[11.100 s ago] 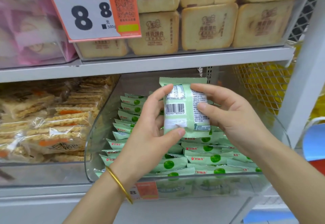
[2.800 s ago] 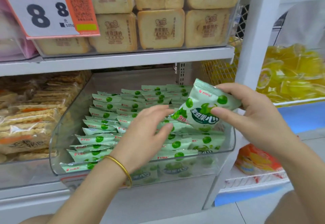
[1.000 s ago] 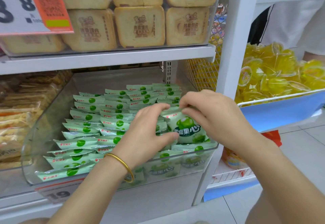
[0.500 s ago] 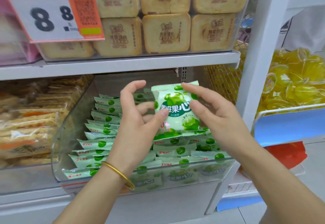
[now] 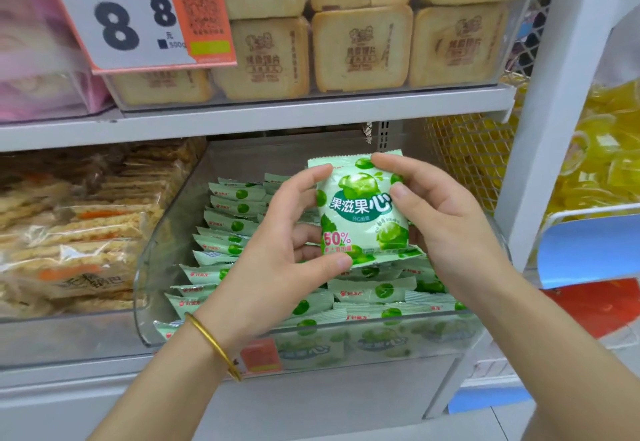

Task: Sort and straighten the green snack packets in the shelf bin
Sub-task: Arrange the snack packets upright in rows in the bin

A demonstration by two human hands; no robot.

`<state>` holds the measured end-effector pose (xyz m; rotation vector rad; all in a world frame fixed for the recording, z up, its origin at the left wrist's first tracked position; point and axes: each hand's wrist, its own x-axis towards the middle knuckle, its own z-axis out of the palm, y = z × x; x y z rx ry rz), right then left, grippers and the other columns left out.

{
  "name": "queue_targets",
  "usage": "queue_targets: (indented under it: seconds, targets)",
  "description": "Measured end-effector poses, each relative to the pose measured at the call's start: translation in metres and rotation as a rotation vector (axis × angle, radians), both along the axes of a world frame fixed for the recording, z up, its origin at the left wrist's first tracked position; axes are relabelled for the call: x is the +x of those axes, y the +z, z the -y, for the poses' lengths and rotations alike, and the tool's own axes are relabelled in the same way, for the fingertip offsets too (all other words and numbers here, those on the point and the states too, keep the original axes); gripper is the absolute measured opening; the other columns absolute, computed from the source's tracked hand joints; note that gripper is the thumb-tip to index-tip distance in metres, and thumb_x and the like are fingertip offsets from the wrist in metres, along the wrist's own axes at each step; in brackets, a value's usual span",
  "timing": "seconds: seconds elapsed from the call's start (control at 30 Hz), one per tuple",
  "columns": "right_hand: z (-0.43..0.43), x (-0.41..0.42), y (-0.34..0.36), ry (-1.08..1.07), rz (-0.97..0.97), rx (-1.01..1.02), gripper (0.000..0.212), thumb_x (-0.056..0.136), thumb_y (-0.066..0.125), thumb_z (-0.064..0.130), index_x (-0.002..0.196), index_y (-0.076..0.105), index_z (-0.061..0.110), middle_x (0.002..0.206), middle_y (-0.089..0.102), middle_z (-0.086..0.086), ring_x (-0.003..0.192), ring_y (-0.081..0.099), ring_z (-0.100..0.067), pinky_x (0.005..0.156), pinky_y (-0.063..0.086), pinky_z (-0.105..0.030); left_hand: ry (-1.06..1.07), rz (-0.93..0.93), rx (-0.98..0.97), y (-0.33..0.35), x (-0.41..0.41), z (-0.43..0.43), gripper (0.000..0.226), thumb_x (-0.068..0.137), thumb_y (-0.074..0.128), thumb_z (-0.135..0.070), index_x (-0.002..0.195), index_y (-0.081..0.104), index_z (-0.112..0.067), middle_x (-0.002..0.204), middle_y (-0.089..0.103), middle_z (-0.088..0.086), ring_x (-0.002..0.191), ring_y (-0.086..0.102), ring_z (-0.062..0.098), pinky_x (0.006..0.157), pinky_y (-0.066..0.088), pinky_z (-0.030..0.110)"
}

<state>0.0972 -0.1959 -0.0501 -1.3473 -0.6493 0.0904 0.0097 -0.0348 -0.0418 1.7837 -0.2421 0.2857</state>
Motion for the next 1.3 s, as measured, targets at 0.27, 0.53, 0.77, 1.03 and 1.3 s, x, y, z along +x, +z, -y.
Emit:
queue_targets:
  seconds: [0.27,0.53,0.77,1.03,1.3]
  targets:
    - [0.004,-0.002,0.001,-0.006,0.015,-0.006,0.032,0.096,0.045,0.003,0.118,0.061,0.021,0.116,0.065,-0.005,0.097,0.066,-0.015,0.068,0.052,-0.021,0.088,0.047,0.153,-0.005,0.003,0.001,0.076,0.070,0.071,-0.016,0.125,0.035,-0.056,0.136,0.040,-0.020,0.100,0.062,0.007,0.090,0.050,0.028]
    - [0.006,-0.003,-0.002,-0.090,0.073,-0.063,0.045,0.084,0.059,0.032,0.124,0.047,0.052,0.137,0.049,0.007,0.126,0.049,-0.021,0.094,0.048,-0.053,0.402,0.319,0.553,-0.005,0.003,0.008,0.049,0.077,0.067,0.003,0.112,0.050,-0.028,0.105,0.040,-0.012,0.086,0.047,-0.004,0.080,0.036,0.005]
    - [0.002,-0.014,0.003,-0.003,-0.073,0.089,0.056,0.089,0.055,0.005,0.133,0.037,0.034,0.122,0.055,0.003,0.084,0.070,-0.009,0.061,0.057,-0.027,0.360,0.261,0.610,-0.011,0.001,0.017,0.046,0.083,0.050,-0.047,0.123,0.044,-0.027,0.118,0.038,-0.014,0.111,0.041,0.007,0.095,0.036,0.018]
    - [0.005,-0.009,0.003,-0.046,0.061,-0.030,0.046,0.081,0.065,0.029,0.125,0.053,0.036,0.125,0.050,0.002,0.107,0.062,-0.013,0.083,0.055,-0.033,0.375,0.326,0.563,-0.007,0.003,0.016,0.038,0.087,0.058,-0.021,0.123,0.047,-0.022,0.116,0.054,-0.014,0.109,0.050,0.001,0.093,0.039,0.016]
    - [0.012,-0.003,0.011,-0.072,0.101,-0.003,0.048,0.082,0.065,0.000,0.117,0.052,0.030,0.112,0.060,-0.002,0.083,0.066,-0.007,0.067,0.054,-0.024,0.114,0.120,-0.022,0.000,0.001,0.016,0.043,0.095,0.047,-0.001,0.120,0.039,-0.035,0.112,0.068,-0.008,0.102,0.064,0.012,0.086,0.052,0.026]
